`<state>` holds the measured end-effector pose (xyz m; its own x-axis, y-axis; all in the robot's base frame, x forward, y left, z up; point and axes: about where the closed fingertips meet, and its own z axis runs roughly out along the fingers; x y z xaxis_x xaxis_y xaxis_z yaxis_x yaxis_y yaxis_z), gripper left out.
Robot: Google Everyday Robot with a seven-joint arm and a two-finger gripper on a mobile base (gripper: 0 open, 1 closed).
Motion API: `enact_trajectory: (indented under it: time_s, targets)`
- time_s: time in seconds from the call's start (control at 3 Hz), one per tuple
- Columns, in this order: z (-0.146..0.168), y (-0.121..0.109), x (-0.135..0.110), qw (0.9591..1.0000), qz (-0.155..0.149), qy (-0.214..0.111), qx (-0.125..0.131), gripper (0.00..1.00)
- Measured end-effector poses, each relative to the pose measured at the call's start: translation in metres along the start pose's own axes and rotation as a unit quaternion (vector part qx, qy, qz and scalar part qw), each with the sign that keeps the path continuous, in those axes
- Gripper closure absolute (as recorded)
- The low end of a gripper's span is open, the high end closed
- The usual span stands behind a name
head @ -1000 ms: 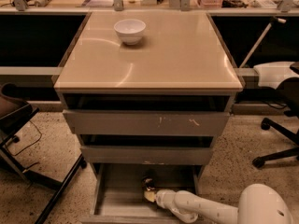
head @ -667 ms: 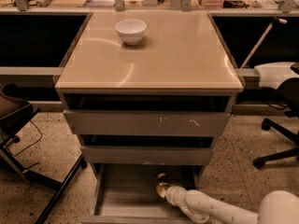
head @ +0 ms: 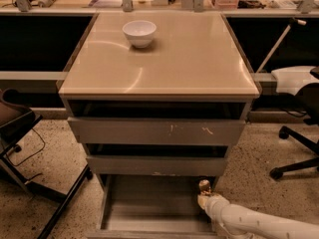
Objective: Pick orange can from bottom drawer and place on counter
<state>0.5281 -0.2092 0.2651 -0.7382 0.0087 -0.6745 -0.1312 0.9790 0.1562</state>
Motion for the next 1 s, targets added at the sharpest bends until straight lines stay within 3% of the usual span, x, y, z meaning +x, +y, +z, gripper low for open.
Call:
enact_trajectory:
  time_s: [0.33,0.67,1.0]
  targets:
    - [-0.028,-0.001,-0.013,0.9997,-0.021,-0.003,0.014,1.00]
    - [-0.028,0.000,-0.013,0.9997,-0.021,-0.002,0.013,1.00]
    - [-0.049,-0.014,-0.009,0.9996,-0.015,0.021,0.015,1.00]
